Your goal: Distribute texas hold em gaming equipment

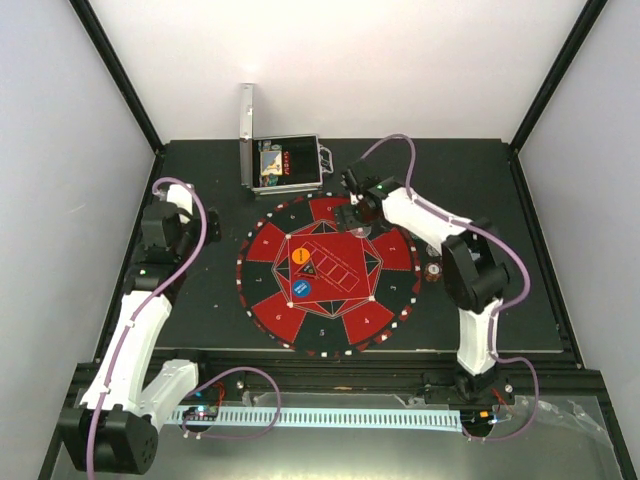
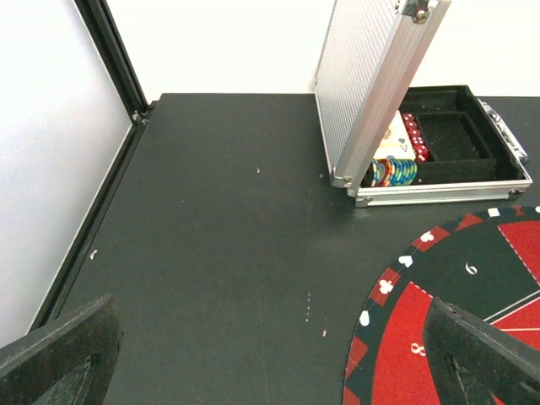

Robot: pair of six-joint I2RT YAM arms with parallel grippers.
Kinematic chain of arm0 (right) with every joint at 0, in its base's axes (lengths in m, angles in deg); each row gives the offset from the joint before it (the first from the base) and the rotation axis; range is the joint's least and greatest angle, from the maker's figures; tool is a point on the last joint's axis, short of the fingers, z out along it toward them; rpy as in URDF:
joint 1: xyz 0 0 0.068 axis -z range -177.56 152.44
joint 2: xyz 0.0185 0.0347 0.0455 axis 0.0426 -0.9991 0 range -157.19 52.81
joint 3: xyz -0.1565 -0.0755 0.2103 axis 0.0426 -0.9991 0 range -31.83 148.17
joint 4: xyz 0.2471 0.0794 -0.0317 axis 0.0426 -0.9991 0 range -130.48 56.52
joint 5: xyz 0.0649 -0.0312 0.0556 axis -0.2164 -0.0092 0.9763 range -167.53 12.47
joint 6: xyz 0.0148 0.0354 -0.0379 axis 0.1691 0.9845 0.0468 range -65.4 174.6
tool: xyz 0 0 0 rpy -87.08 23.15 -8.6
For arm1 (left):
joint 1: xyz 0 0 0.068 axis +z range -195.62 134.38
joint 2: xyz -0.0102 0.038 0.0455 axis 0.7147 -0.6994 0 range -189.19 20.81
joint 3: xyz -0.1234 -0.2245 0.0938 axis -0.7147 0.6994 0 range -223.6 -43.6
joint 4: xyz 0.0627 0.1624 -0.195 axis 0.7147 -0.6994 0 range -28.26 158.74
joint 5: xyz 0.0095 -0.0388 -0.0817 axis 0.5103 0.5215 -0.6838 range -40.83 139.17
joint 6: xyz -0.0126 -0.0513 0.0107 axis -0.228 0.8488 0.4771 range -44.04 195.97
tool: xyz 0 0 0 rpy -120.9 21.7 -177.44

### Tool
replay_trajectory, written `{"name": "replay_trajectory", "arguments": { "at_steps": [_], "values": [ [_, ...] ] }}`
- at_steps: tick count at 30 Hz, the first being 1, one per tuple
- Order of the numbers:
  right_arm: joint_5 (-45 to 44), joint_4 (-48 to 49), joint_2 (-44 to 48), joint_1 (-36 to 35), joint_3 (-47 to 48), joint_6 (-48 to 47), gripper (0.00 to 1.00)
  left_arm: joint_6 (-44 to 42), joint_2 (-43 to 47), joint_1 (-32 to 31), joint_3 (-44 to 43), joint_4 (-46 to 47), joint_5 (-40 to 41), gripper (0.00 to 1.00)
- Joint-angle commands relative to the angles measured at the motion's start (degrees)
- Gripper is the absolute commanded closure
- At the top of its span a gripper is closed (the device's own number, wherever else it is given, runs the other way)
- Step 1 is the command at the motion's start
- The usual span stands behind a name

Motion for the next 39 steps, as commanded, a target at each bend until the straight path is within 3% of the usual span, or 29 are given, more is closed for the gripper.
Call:
{"name": "replay_trajectory", "arguments": {
  "at_steps": [1,11,29,39],
  "values": [
    [1.6,0.9,5.0,-7.0,-2.5,2.8,0.01,1.3,1.0,-0.4,-3.1,-0.8,1.1,0.01],
    [0.6,1.0,-3.5,-19.7,1.3,4.9,0.0,0.2,1.1,-0.4,-2.6,-0.5,-1.8,0.01],
    [-2.8,2.0,-10.8,-21.2,4.0,5.1,0.01,0.1,1.2,-0.5,-2.6,-0.2,-3.1,0.01],
    [-6.2,1.4,-9.9,-21.4,2.1,6.2,0.24,0.2,1.2,-0.5,-2.5,-0.4,-3.4,0.01]
  ]
}}
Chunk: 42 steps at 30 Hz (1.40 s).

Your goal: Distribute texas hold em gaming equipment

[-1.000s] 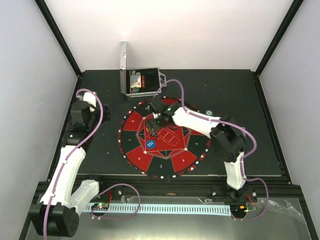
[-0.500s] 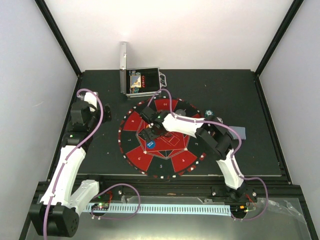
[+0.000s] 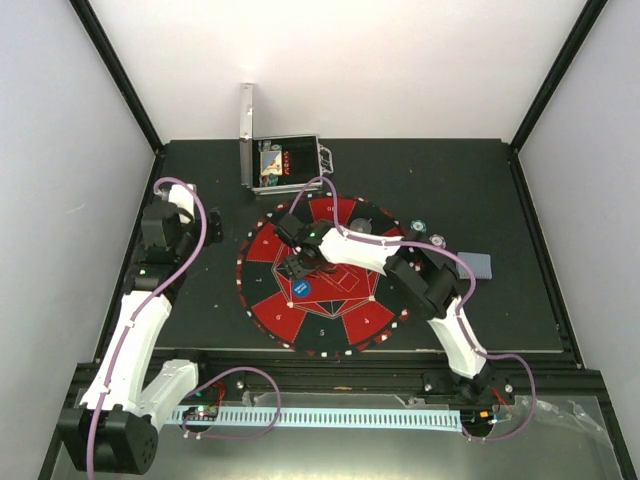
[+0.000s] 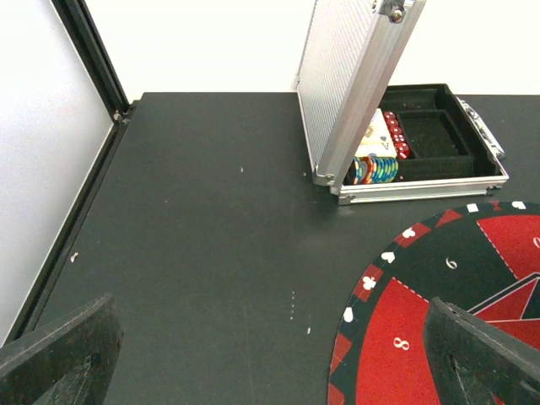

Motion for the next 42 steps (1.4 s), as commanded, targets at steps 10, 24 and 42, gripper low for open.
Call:
{"name": "replay_trajectory", "arguments": {
  "at_steps": [10,24,42],
  "values": [
    [-3.3,2.0,8.9,4.5,-12.5,2.0,0.35,-0.2,0.9,-1.0,-2.2,0.0,-1.0,0.01],
    [-2.1,4.8,12.5,20.2,-20.1,-1.3,0.35,-0.4,0.4,-1.0,-2.4,0.1,-0.5,0.01],
    [1.1,7.2,7.9,24.3,-15.7,-5.6,0.34,-0.6,-0.2,-0.9,-2.3,0.1,-0.2,0.01]
  ]
}}
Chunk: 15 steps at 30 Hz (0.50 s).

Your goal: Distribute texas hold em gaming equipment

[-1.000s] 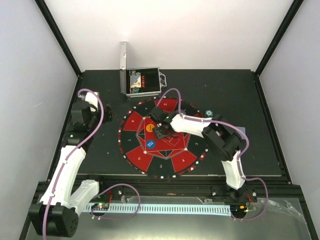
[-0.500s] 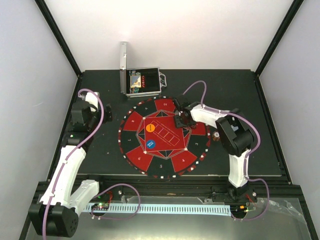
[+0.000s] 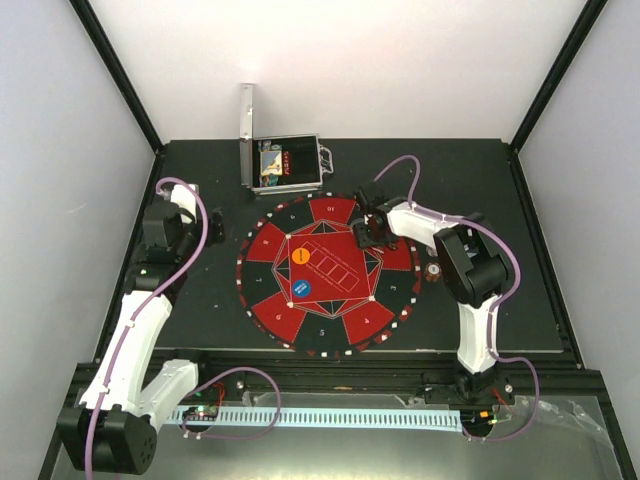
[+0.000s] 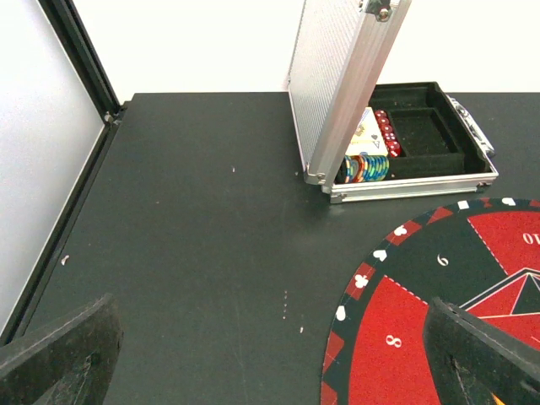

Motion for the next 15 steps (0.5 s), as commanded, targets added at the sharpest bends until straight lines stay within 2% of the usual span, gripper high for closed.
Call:
{"name": "replay_trajectory", "arguments": {
  "at_steps": [1,9,15],
  "values": [
    [0.9,1.5,-2.8,0.9,1.0,-2.8,0.34,-0.6,-0.2,-0.2,-2.4,0.1,0.1,0.01],
    [0.6,1.7,-4.1,0.9,1.9,-3.6,0.3,-0.7,-0.4,-0.3,-2.4,0.1,0.2,0.01],
    [-0.6,0.4,-0.2,0.9,-0.5,-3.9,0.1,-0.6,-0.3,-0.2,-2.4,0.0,0.2,0.01]
  ]
}}
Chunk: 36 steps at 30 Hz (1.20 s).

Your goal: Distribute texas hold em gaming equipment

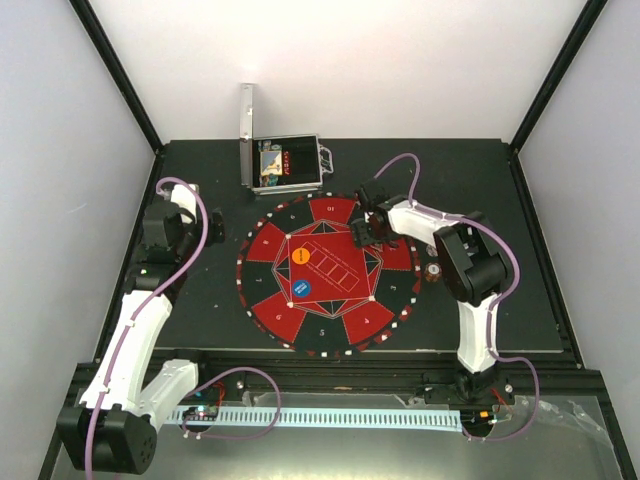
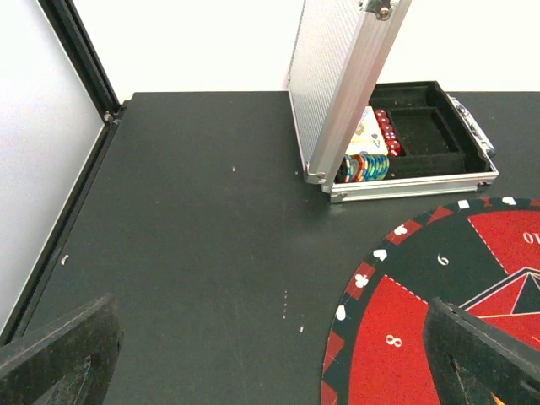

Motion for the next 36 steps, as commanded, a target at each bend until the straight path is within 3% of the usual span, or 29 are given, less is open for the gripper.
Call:
{"name": "replay_trajectory", "arguments": {
  "at_steps": [1,5,9,12,18,28,36],
  "values": [
    [-1.0,-0.1,2.8,0.3,-2.6,-0.7,0.08,-0.6,-0.1,-0.3,-2.4,0.1,0.2,0.01],
    [1.6,-2.6,9.7,-0.6,-4.4,0.0,0.07,-0.4,0.0,-0.3,-2.4,0.1,0.0,0.01],
    [7.3,-2.2,14.7,-7.6,-5.4,1.7,0.09,-0.3,0.1,-0.3,-2.6,0.0,-0.4,0.01],
    [10.5,-0.7,12.8,-14.5,-4.6,4.4,0.2,-0.3,0.3,-0.3,-2.5,-0.1,-0.1,0.01],
    [18.9,4.9,5.0,-19.9,-2.2,9.3,0.38,-0.4,0.4,-0.4,-2.3,0.0,0.4,0.01],
    [22.7,5.8,-2.5,-20.7,2.0,9.4,0.49,-0.3,0.6,-0.3,-2.5,0.1,0.1,0.01],
    [23.9,6.1,-2.9,-20.8,-0.9,8.7,0.54,-0.3,0.6,-0.4,-2.5,0.1,0.1,0.01]
  ]
}}
